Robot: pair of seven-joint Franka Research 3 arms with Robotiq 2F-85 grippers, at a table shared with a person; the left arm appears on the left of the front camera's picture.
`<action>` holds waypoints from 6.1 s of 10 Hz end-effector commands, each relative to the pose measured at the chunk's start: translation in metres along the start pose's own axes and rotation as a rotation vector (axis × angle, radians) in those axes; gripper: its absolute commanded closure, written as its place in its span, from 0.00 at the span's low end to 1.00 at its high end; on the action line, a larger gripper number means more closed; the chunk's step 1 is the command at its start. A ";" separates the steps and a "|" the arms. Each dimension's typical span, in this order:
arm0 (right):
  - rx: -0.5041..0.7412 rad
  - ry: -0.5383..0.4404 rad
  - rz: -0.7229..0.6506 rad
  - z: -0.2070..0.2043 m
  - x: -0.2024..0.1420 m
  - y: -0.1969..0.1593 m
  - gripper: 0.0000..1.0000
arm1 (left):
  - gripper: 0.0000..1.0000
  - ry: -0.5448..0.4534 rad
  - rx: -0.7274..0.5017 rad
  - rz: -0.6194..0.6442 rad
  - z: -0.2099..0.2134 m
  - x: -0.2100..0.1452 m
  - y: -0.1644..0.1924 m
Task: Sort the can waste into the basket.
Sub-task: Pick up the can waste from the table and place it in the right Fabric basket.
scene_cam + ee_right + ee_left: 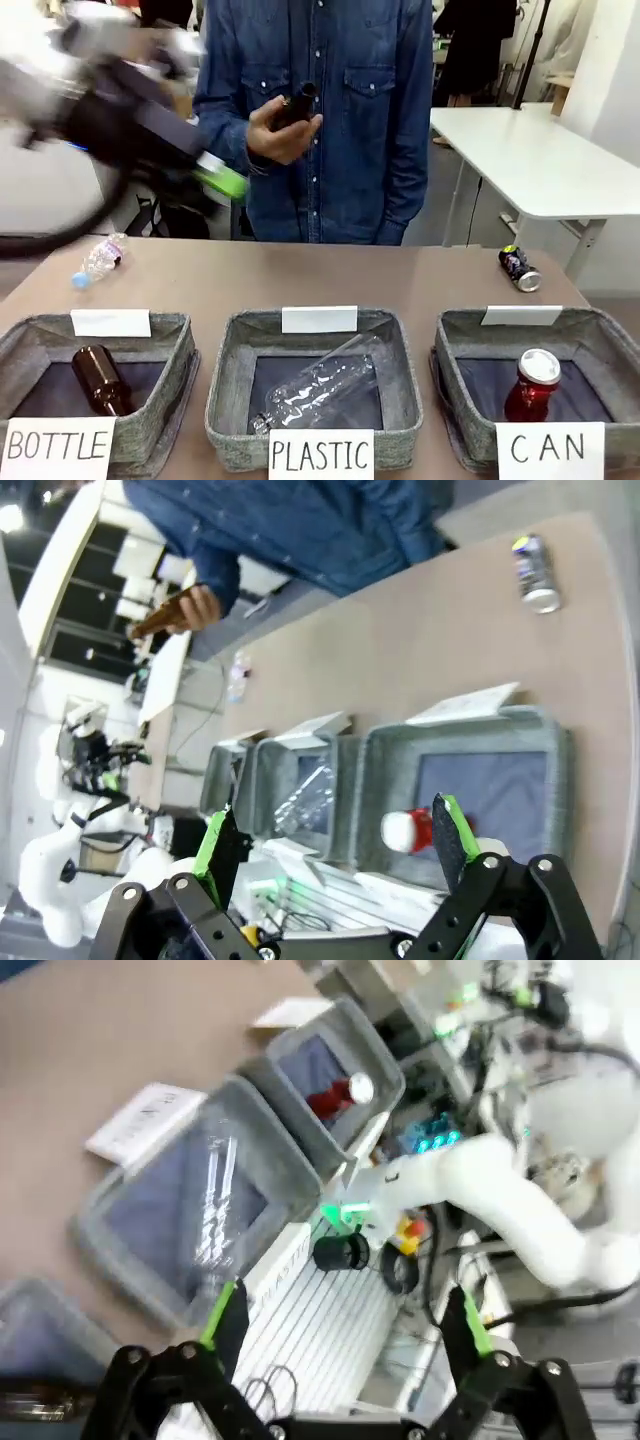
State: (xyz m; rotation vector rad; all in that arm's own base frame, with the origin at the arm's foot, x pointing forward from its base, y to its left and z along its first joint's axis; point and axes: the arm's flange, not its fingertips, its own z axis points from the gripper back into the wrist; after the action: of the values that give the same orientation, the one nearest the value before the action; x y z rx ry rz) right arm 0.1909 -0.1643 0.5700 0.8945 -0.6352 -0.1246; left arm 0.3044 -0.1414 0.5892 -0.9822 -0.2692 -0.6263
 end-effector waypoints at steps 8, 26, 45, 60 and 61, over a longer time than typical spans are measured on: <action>0.080 0.214 -0.159 -0.106 -0.025 0.063 0.00 | 0.00 -0.708 -0.117 0.329 0.299 -0.249 0.006; 0.028 0.222 -0.393 -0.113 -0.007 0.067 0.00 | 0.00 -0.115 -0.171 0.309 0.089 -0.112 0.095; -0.628 0.197 0.093 -0.200 0.038 0.095 0.00 | 0.00 0.038 -0.257 0.392 0.007 -0.101 0.137; -0.790 0.255 0.132 -0.366 0.152 -0.170 0.00 | 0.00 0.038 -0.257 0.392 0.007 -0.101 0.137; -0.828 0.258 0.104 -0.369 0.152 -0.180 0.00 | 0.00 0.038 -0.257 0.392 0.007 -0.101 0.137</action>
State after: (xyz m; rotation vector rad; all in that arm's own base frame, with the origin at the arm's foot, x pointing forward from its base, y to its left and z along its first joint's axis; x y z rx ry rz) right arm 0.5429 -0.0667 0.3346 0.0877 -0.3499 -0.1494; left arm 0.3175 -0.0418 0.4522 -1.2225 0.0395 -0.3335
